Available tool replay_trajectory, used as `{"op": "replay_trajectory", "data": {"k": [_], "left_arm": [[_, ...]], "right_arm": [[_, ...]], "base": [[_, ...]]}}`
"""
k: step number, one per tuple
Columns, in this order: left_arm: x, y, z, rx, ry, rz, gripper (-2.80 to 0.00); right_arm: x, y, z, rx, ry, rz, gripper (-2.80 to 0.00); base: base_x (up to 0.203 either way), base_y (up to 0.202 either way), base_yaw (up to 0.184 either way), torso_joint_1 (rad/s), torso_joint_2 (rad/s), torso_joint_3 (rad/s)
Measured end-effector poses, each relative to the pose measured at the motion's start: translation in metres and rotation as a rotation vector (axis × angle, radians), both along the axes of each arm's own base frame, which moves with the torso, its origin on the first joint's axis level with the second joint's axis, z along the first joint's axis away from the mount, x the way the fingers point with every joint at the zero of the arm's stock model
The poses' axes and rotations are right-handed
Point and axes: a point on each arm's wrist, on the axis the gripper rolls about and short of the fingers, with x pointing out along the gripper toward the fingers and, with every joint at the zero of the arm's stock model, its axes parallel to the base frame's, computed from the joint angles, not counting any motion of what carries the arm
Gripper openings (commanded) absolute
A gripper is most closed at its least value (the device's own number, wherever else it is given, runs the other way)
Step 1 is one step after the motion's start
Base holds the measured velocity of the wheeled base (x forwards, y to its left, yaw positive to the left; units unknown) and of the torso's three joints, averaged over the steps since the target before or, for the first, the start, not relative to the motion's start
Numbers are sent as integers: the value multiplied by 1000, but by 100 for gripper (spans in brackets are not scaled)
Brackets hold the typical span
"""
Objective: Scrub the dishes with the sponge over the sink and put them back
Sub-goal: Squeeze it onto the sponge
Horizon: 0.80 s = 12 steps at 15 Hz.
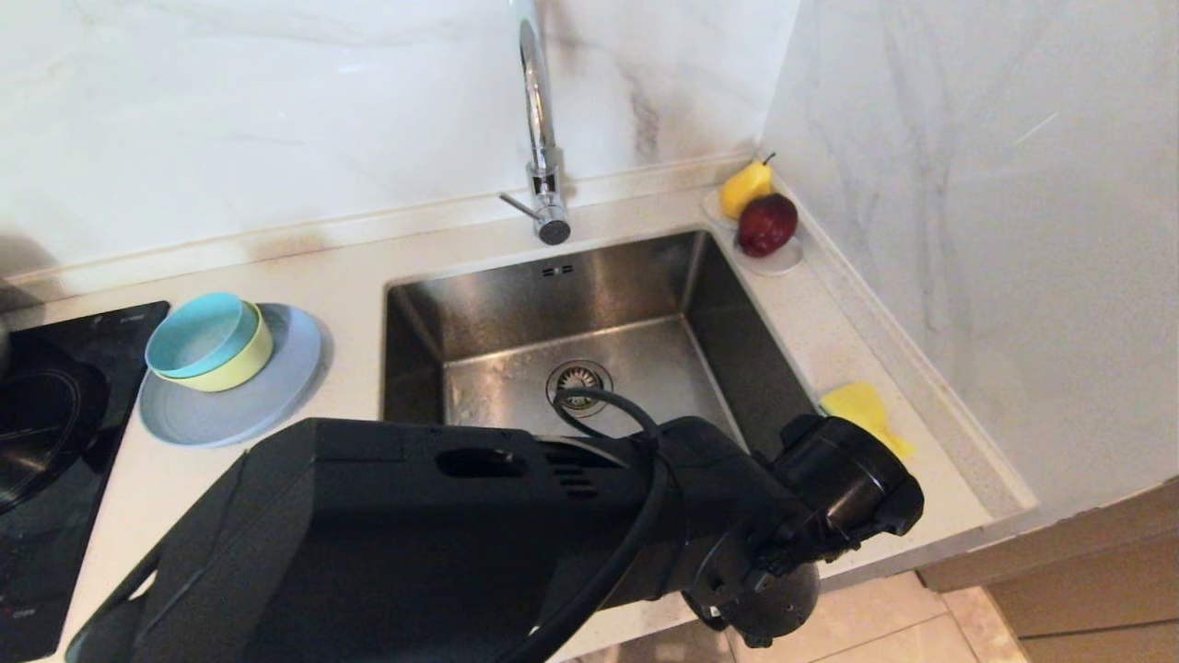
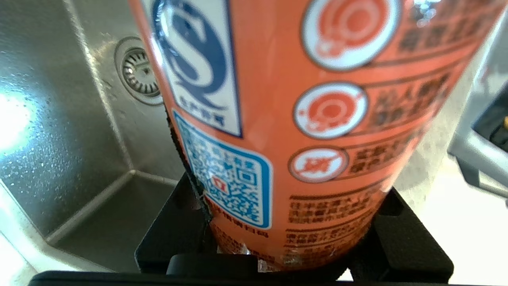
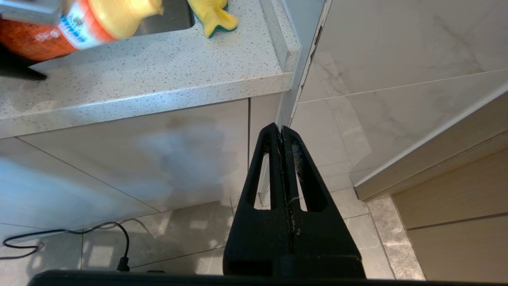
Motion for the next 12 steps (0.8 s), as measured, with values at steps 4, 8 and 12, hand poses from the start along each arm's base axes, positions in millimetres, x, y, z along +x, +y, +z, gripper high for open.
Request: {"op": "replay_trajectory", "data": {"k": [4, 8, 12], "left_arm": [[8, -7, 5, -11, -151, 32, -280], [10, -9, 12, -17, -208, 32, -280], [7, -7, 23, 26, -231, 1, -280]], "right_arm": [[0, 0, 0, 0, -1, 0, -280], [0, 0, 0, 0, -1, 0, -280], [0, 0, 0, 0, 0, 0, -280]], "base": [[0, 0, 0, 0, 0, 0], [0, 0, 0, 0, 0, 0], [0, 0, 0, 0, 0, 0]]}}
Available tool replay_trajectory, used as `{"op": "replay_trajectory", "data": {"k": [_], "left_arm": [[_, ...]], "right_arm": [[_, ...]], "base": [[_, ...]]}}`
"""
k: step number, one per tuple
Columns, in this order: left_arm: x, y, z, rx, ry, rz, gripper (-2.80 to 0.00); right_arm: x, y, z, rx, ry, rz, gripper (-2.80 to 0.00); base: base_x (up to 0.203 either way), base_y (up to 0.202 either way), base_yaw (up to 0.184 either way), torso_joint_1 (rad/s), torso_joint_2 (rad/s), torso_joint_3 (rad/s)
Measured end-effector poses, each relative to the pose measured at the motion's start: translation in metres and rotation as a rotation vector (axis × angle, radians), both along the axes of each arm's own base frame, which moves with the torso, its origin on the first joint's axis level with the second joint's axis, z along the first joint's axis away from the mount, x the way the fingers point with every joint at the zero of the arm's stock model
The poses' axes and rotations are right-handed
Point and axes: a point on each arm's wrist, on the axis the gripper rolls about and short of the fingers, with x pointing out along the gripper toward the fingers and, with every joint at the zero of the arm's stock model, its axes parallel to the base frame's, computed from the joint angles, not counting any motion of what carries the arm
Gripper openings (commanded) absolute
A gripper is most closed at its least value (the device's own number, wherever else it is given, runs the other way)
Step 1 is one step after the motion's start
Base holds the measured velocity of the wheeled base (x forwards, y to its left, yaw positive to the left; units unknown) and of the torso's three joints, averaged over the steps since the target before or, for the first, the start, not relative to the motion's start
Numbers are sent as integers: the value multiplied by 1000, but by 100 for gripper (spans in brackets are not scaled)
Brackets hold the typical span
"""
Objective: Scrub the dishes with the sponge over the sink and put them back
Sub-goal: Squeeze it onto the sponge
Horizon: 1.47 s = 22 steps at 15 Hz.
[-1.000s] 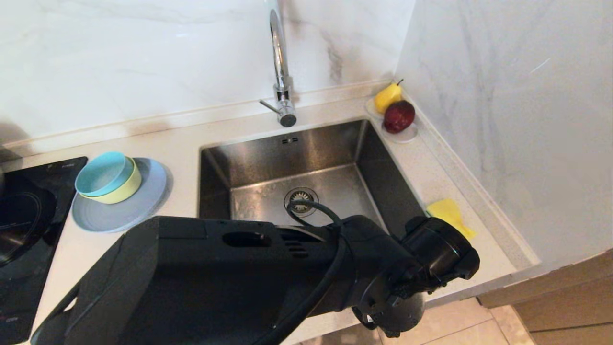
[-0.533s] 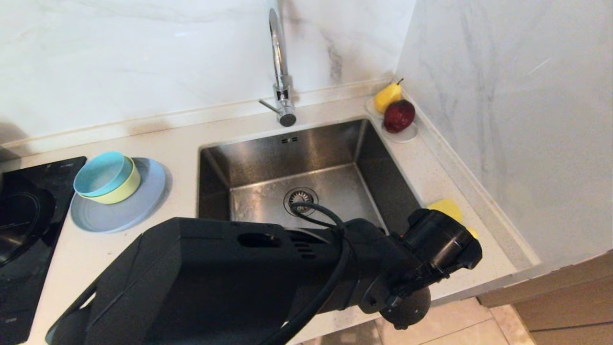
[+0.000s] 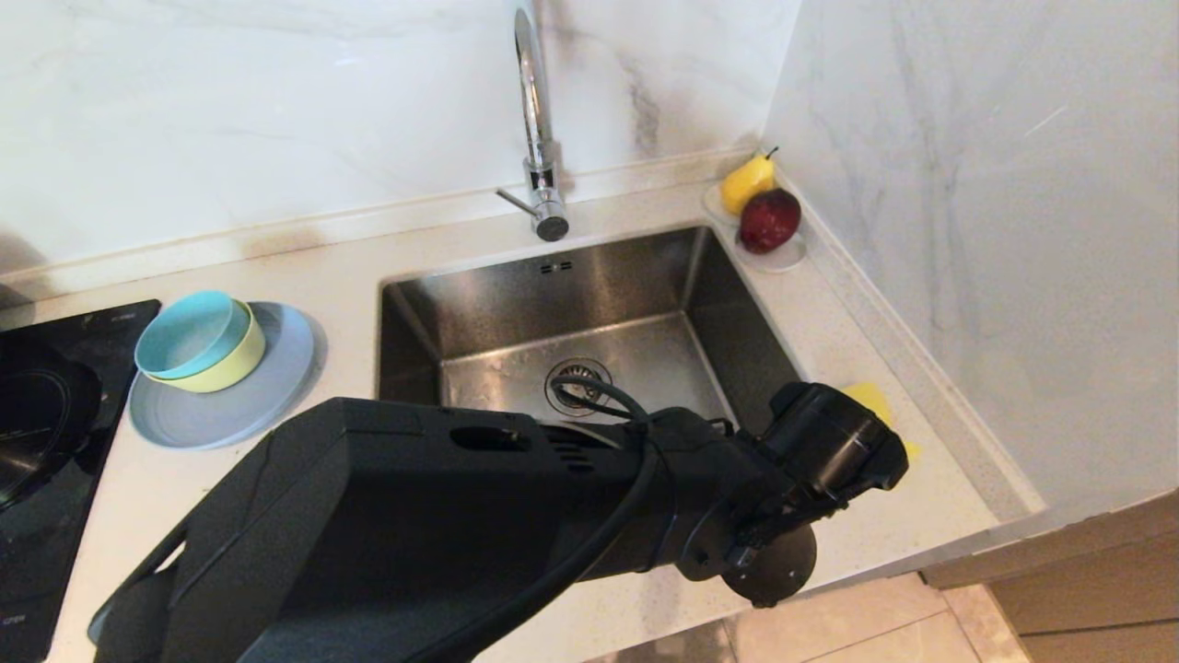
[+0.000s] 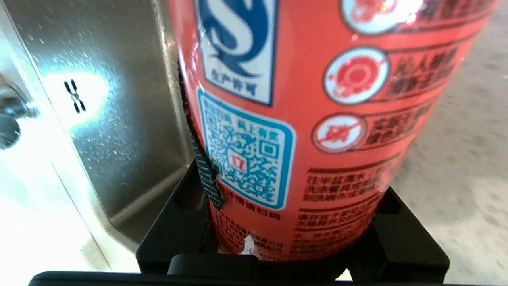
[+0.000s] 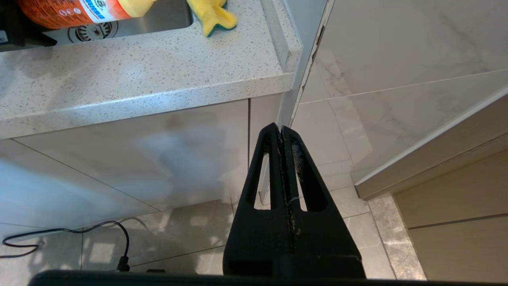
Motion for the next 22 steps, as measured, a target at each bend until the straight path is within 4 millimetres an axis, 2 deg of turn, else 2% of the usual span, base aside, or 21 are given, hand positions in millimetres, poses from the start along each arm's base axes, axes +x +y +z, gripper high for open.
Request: {"op": "replay_trajectory", "data": {"k": [10, 22], "left_arm": [[3, -2, 12, 43, -81, -30, -280], [10, -7, 5, 95, -158, 23, -280]], "right_arm": [[0, 0, 0, 0, -1, 0, -280], [0, 0, 0, 0, 1, 0, -280]], "base": [[0, 0, 0, 0, 0, 0], [0, 0, 0, 0, 0, 0]]}}
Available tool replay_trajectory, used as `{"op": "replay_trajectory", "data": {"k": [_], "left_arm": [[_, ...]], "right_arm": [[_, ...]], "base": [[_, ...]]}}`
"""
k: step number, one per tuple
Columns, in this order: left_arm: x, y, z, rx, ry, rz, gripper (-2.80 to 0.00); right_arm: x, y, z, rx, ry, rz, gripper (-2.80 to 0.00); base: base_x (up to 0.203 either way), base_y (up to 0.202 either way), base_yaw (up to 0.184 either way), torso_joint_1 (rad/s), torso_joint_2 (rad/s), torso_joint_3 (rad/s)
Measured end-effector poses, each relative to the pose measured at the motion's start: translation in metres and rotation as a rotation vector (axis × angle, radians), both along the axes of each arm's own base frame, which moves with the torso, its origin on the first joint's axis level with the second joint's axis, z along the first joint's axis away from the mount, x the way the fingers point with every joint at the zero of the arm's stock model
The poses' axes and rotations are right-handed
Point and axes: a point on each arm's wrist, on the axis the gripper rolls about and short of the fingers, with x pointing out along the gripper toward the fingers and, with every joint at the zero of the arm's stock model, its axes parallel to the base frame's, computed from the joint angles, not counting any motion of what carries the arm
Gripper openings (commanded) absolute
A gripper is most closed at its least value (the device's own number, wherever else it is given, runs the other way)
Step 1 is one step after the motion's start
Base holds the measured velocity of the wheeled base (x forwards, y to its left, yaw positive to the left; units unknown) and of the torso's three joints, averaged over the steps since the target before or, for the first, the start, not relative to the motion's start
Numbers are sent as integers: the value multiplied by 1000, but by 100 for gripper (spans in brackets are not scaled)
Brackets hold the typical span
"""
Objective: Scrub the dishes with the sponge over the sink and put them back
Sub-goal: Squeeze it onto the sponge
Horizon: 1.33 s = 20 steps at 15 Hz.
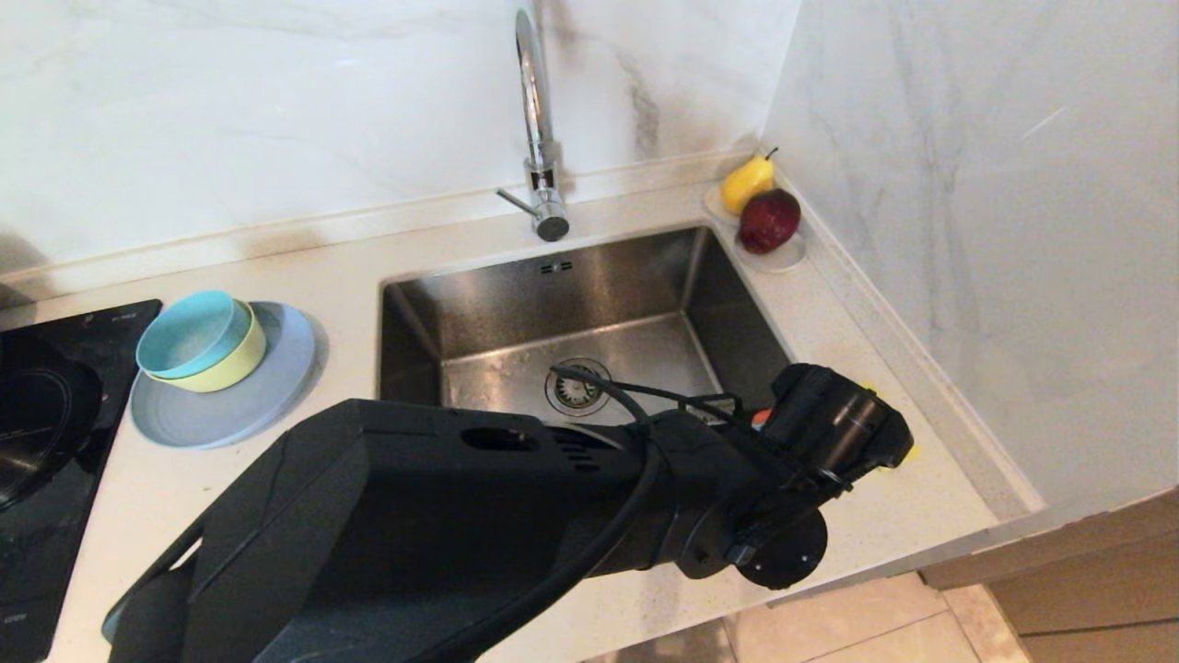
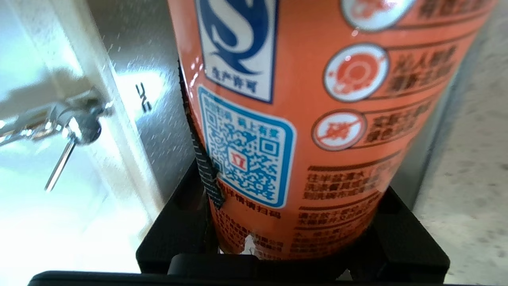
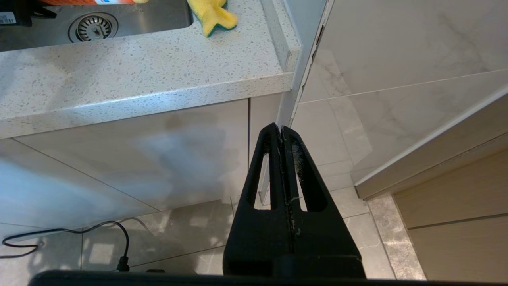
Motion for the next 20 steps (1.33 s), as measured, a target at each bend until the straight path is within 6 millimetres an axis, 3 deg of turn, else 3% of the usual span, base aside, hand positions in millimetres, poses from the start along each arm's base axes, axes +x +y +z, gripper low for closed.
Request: {"op": "replay_trajectory", "data": {"k": [20], "left_arm": [[13, -20, -28, -11, -84, 2, -280]], "right_arm": [[0, 0, 0, 0, -2, 0, -280]], "base": [[0, 0, 0, 0, 0, 0]]}}
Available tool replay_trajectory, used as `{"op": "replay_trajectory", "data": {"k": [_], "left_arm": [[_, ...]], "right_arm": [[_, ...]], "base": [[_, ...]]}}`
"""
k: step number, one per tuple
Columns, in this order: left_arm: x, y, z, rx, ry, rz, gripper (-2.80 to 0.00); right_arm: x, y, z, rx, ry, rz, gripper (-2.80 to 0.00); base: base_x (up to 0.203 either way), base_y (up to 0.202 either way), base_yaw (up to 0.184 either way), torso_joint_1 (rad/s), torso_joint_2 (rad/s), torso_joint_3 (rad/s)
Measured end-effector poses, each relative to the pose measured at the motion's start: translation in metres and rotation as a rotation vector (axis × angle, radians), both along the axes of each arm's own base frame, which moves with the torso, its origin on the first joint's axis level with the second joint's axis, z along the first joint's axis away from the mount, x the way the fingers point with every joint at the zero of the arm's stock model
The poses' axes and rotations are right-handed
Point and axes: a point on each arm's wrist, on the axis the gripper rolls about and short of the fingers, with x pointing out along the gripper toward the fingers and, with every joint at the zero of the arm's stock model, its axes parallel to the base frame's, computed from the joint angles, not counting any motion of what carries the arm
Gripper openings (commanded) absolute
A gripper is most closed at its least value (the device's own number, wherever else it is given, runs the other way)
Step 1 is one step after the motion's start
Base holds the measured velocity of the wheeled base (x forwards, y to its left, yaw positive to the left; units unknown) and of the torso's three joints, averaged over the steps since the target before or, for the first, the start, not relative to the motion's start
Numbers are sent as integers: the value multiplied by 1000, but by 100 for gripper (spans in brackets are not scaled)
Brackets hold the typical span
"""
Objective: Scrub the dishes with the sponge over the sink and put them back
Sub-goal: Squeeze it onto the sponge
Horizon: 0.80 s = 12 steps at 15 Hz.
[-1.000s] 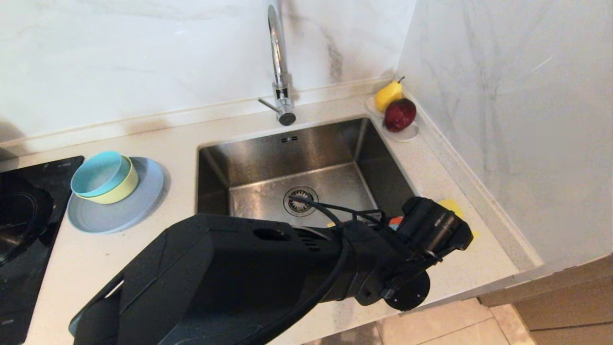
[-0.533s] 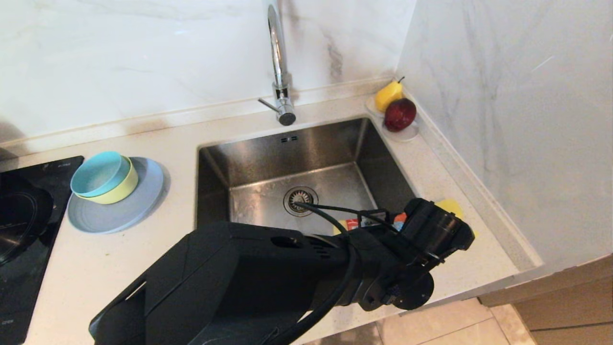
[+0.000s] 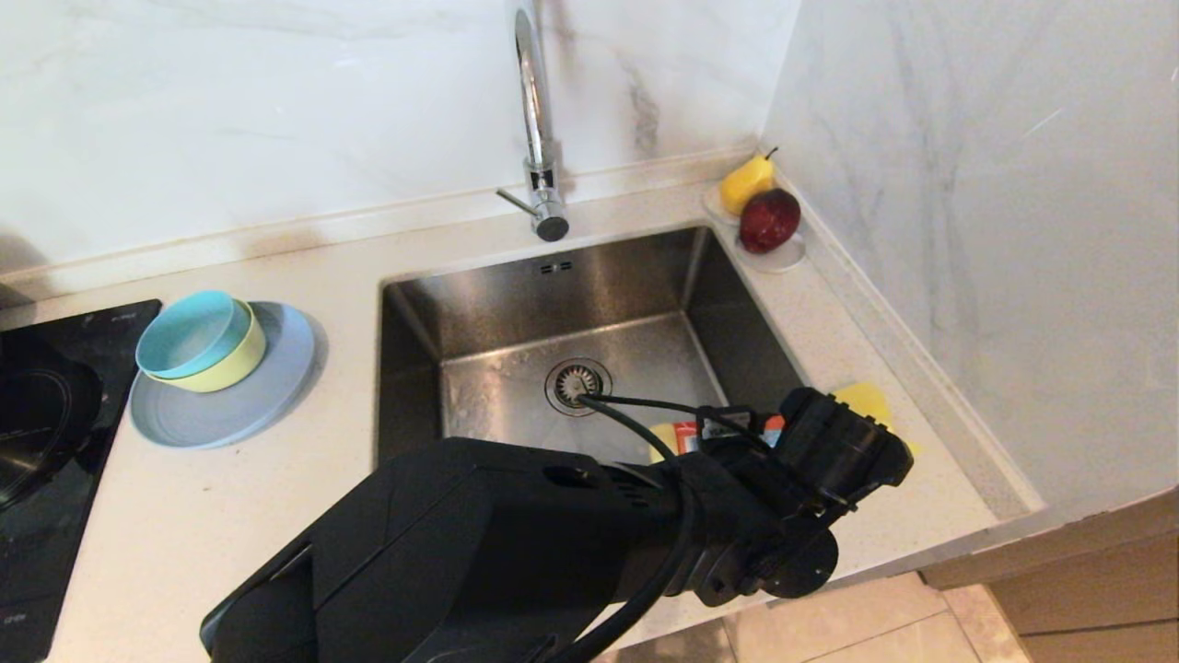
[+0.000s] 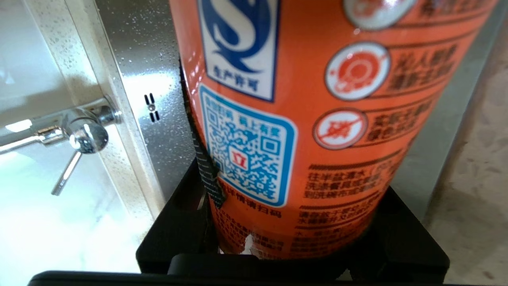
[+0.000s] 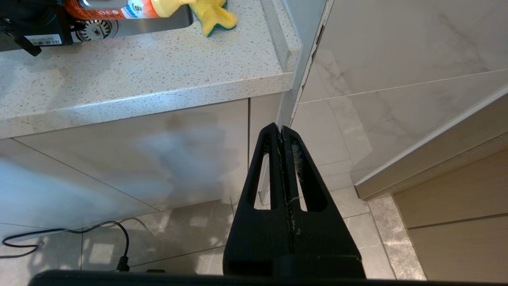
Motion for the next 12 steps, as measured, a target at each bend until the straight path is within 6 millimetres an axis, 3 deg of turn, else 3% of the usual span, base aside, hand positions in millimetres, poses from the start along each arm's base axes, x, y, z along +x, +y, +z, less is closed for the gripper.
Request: {"op": "replay_trajectory", "data": {"k": [12], "left_arm": [[16, 3, 1, -45, -42, 28, -280]], "right_arm": [[0, 0, 0, 0, 1, 0, -280]], "base": [[0, 0, 0, 0, 0, 0]]}}
